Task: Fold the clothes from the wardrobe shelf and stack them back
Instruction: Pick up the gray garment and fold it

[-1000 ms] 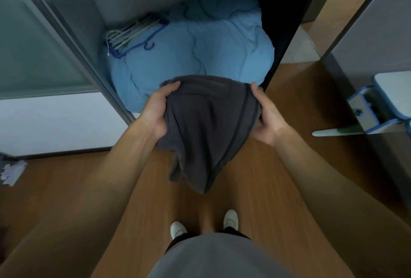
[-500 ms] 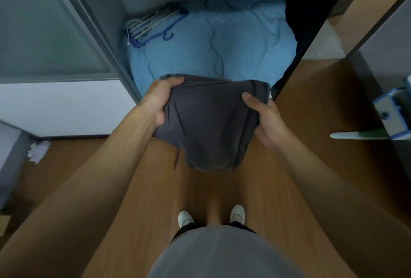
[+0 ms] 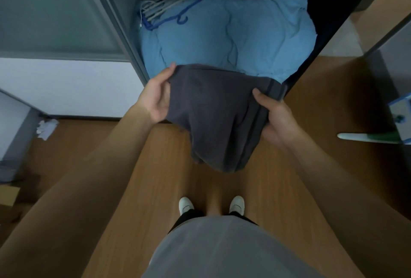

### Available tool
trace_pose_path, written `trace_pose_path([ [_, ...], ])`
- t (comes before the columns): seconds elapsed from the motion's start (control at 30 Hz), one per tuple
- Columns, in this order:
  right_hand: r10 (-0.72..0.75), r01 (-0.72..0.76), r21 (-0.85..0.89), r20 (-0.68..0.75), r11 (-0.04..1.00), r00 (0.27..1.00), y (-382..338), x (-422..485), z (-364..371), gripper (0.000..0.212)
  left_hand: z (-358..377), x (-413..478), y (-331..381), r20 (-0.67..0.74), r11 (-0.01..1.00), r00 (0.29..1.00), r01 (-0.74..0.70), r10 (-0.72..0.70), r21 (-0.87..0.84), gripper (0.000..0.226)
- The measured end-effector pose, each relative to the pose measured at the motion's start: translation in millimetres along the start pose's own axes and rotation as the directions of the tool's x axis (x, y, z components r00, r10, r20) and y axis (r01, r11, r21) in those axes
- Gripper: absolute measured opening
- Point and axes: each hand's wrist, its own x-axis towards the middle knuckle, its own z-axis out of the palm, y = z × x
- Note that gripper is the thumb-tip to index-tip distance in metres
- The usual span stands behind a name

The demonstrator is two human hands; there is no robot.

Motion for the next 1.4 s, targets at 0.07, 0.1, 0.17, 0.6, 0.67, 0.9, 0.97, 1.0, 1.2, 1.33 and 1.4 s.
trace_pose_path([
  [0.07,0.059,-0.059,0.054,-0.007,0.997,0.998,-0.4,-2.7,3.7,0.026,-12.6,0.9,-16.7,0.03,1.0,1.0,-0.004,0.005,-0.015,0.059],
  [0.1,0.076,-0.076,0.073,-0.01,0.994,0.997,0.1,-3.2,5.6,0.029,-19.3,1.2,-26.2,0.049,1.0,0.999,0.014,-0.013,-0.017,0.061],
  [0.17,0.089,-0.088,0.096,-0.012,0.992,0.996,2.9,-3.0,8.8,0.033,-29.0,-0.6,-47.4,0.089,0.997,0.993,0.073,-0.072,-0.007,0.063],
  [0.6,0.396,-0.414,-0.056,-0.199,0.909,0.896,-26.4,9.3,-18.6,0.023,35.6,-0.6,-63.3,-0.065,0.988,0.998,0.034,-0.025,0.148,0.035],
  [0.67,0.361,-0.365,0.019,-0.192,0.931,0.912,-23.5,7.5,-20.6,0.025,37.6,0.8,-60.1,-0.136,0.992,0.99,0.056,-0.041,0.113,0.03],
  [0.9,0.209,-0.21,-0.023,-0.048,0.977,0.977,21.7,-2.0,3.5,0.035,53.6,-1.2,-47.0,-0.162,0.991,0.978,0.136,-0.131,0.017,0.027],
  [0.97,0.125,-0.128,-0.028,-0.082,0.991,0.989,23.7,-1.0,5.7,0.031,49.6,-4.7,-41.7,-0.143,0.996,0.986,0.085,-0.083,0.01,0.026],
  [1.0,0.092,-0.094,-0.014,-0.092,0.995,0.991,22.0,-0.5,5.9,0.031,45.3,-6.6,-39.6,-0.134,0.999,0.99,0.052,-0.054,-0.013,0.026],
  [1.2,0.07,-0.066,0.029,-0.138,0.997,0.988,10.9,-2.7,18.4,0.031,11.8,-7.1,-44.6,-0.03,0.99,0.999,-0.045,0.041,-0.134,0.037],
  [1.33,0.102,-0.09,0.074,-0.178,0.993,0.979,9.1,-5.1,27.1,0.032,-1.9,-1.1,-60.8,-0.12,0.988,0.987,0.116,-0.104,0.098,0.055],
  [1.4,0.131,-0.119,0.075,-0.175,0.99,0.976,7.3,-5.4,28.3,0.033,0.8,-0.8,-68.0,-0.061,0.972,0.984,0.175,-0.167,0.155,0.061],
])
